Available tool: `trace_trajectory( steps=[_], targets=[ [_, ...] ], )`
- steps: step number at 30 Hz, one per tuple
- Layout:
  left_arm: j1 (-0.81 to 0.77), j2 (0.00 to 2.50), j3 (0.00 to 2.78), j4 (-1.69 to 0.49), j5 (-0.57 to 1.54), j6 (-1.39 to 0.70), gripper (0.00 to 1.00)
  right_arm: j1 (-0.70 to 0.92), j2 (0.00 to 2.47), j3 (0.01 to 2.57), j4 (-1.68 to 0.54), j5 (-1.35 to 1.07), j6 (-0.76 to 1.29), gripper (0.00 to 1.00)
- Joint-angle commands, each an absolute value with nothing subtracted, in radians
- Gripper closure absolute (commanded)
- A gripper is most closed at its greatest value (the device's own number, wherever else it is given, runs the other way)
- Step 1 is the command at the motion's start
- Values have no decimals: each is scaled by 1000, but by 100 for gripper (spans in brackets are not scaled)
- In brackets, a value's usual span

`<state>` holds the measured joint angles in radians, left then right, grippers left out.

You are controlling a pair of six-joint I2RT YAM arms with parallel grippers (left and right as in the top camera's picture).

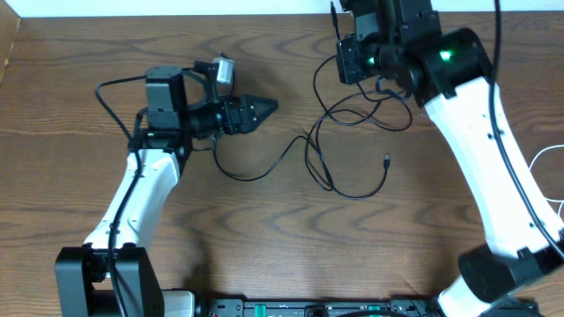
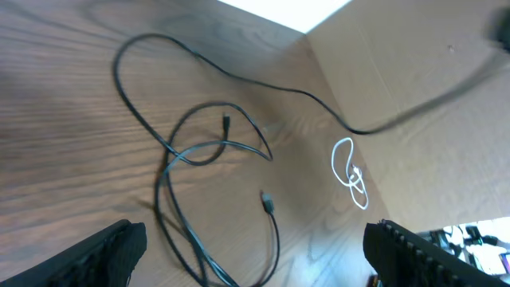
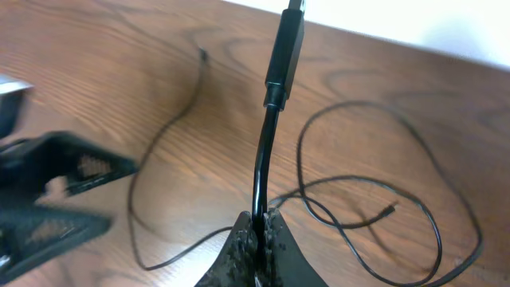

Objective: Untangle cables

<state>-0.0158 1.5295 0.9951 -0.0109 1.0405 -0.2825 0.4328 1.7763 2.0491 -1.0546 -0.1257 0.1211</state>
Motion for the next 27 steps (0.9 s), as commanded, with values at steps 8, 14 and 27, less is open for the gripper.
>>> trace_trajectory(
  steps=[8,14,27],
  targets=[
    [28,1521,1000,-7,1036,-263,8,482,1663,2062,-1081,-13,111,60],
    [28,1521,1000,-7,1036,-263,8,482,1664,2062,-1120,145,128,17],
    [28,1520,1000,-22,1118,-266,8,311,1906,2062,-1191,189,218,13]
  ],
)
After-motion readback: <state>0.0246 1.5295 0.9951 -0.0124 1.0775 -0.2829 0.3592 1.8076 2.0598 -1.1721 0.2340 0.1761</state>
